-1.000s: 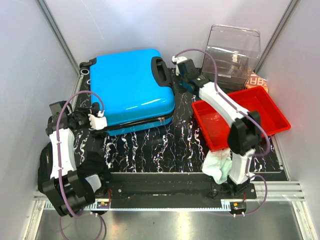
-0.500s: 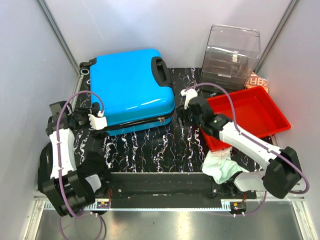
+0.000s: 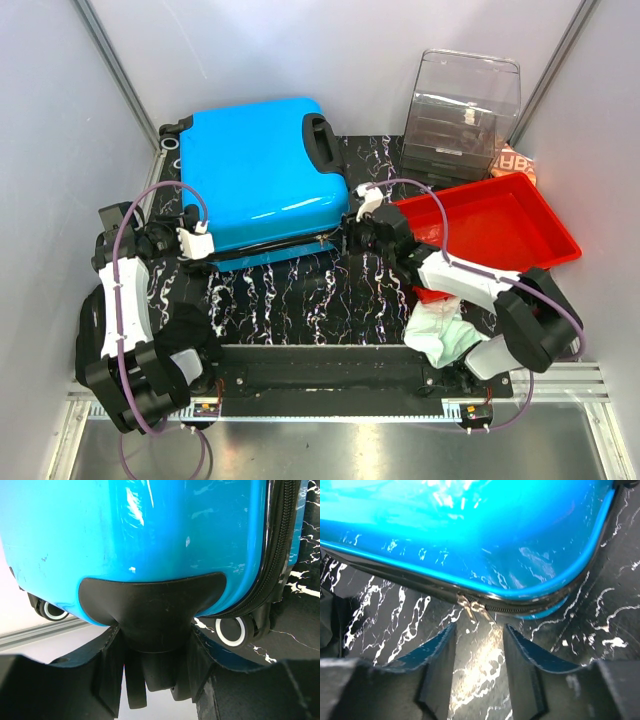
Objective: Open, take out, and arrange the luggage
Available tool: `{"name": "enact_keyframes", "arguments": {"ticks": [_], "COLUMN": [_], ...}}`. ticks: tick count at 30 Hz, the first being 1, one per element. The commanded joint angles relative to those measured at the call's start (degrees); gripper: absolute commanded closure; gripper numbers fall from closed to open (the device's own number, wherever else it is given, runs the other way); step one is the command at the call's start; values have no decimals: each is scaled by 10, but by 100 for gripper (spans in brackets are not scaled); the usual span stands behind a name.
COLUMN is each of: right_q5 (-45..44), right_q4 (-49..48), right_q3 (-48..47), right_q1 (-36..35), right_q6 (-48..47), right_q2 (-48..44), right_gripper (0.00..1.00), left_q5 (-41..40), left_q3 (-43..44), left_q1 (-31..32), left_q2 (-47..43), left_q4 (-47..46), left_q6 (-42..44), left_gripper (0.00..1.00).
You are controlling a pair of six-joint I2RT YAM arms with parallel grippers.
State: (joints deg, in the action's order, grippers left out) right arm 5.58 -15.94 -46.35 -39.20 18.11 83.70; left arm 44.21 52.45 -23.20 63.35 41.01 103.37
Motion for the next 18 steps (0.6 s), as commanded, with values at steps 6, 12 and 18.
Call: {"name": "enact_keyframes", "arguments": {"ticks": [6, 12, 18], "right_q5": [1, -14, -23], "right_q4": [-108, -112, -154], "right_q3": [13, 20, 39], "right_q1": [2, 3, 2], "right_q6": [22, 29, 26], "right_q2": [38, 58, 69], "right_gripper": [58, 59, 55], "left_q5": [84, 84, 83], "left_q3": [-5, -4, -7], "left_q1": [14, 14, 14], "left_q2": [-8, -8, -9], "left_q4": [72, 72, 72], "left_q6": [-23, -24, -24], "left_gripper": [100, 100, 100]}}
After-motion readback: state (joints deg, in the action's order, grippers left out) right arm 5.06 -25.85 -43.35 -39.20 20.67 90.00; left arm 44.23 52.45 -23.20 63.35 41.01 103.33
